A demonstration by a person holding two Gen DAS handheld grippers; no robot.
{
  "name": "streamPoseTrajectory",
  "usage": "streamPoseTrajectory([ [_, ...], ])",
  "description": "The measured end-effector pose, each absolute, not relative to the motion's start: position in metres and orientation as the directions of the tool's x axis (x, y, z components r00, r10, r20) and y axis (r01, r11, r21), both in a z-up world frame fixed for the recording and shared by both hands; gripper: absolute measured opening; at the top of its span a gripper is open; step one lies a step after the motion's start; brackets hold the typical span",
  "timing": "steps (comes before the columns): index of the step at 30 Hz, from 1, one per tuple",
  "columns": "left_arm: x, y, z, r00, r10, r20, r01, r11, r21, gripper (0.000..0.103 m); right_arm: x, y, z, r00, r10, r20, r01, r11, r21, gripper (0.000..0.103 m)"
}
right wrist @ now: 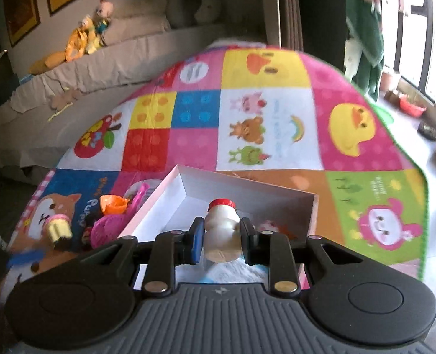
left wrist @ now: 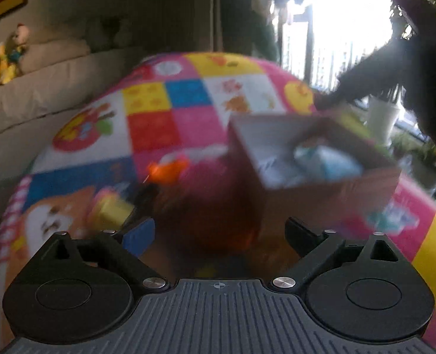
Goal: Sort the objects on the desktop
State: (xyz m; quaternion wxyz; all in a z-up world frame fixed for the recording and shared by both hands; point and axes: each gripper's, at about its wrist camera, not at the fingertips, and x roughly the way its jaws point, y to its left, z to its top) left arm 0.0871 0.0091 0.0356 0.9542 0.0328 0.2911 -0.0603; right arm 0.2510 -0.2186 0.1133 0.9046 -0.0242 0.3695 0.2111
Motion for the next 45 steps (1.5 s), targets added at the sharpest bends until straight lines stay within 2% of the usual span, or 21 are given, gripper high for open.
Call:
streamPoseTrajectory([
  [6, 0.067, 0.037, 0.015, 0.791, -0.055, -0.609, 0.057, 0.998, -0.016, 0.103, 0.274, -0.18, 0.096, 0.619, 0.281, -0.733, -0.363, 0.931, 0.05, 0.025],
  [11, 0.07, 0.056, 0.005, 0.774, -0.001, -0.634, -0.081, 0.992, -0.101, 0.103, 0.268, -0.135, 0.116, 0.59, 0.35, -0.727, -0.45, 0.891, 0.064, 0.027],
  [15, 0.069, 0.062, 0.005, 0.769, -0.015, -0.639, -0.099, 0.985, -0.143, 0.103, 0.279, -0.088, 0.118, 0.485, 0.411, -0.772, -0.528, 0.841, 0.117, 0.042],
  [18, 0.068, 0.061, 0.005, 0.768, -0.04, -0.639, -0.056, 0.99, -0.13, 0.103, 0.283, -0.054, 0.106, 0.473, 0.372, -0.799, -0.56, 0.827, 0.053, 0.041],
  [21, 0.065, 0.06, 0.004, 0.769, -0.07, -0.635, -0.023, 0.99, -0.137, 0.103, 0.289, -0.031, 0.09, 0.503, 0.305, -0.809, -0.542, 0.84, -0.021, 0.03],
  [22, 0.064, 0.06, 0.004, 0.768, -0.079, -0.635, -0.018, 0.989, -0.145, 0.103, 0.293, -0.026, 0.085, 0.503, 0.286, -0.816, -0.533, 0.845, -0.032, 0.029],
  [27, 0.061, 0.061, 0.002, 0.769, -0.093, -0.632, -0.003, 0.989, -0.149, 0.103, 0.297, -0.021, 0.063, 0.468, 0.251, -0.848, -0.541, 0.84, -0.05, 0.029],
  [30, 0.06, 0.055, 0.002, 0.759, -0.086, -0.645, 0.023, 0.994, -0.106, 0.103, 0.279, -0.02, 0.06, 0.396, 0.309, -0.865, -0.584, 0.812, 0.023, 0.03],
  [33, 0.056, 0.049, 0.002, 0.752, -0.093, -0.652, 0.058, 0.995, -0.075, 0.103, 0.247, -0.021, 0.066, 0.422, 0.332, -0.843, -0.624, 0.781, -0.005, 0.034],
  [35, 0.049, 0.047, 0.002, 0.748, -0.117, -0.653, 0.092, 0.993, -0.073, 0.103, 0.228, -0.03, 0.073, 0.403, 0.379, -0.833, -0.647, 0.762, 0.034, 0.035],
  [39, 0.039, 0.042, 0.001, 0.742, -0.128, -0.658, 0.117, 0.991, -0.061, 0.103, 0.196, -0.056, 0.088, 0.203, 0.514, -0.834, -0.691, 0.679, 0.25, 0.034],
  [42, 0.036, 0.041, 0.002, 0.736, -0.132, -0.664, 0.12, 0.991, -0.064, 0.103, 0.166, -0.081, 0.098, 0.284, 0.538, -0.794, -0.703, 0.68, 0.209, 0.034],
  [44, 0.034, 0.042, 0.005, 0.738, -0.123, -0.664, 0.106, 0.992, -0.066, 0.103, 0.147, -0.096, 0.099, 0.392, 0.513, -0.764, -0.702, 0.703, 0.112, 0.04],
  [45, 0.033, 0.044, 0.005, 0.742, -0.105, -0.662, 0.09, 0.994, -0.058, 0.103, 0.138, -0.104, 0.097, 0.433, 0.5, -0.75, -0.7, 0.711, 0.071, 0.049],
])
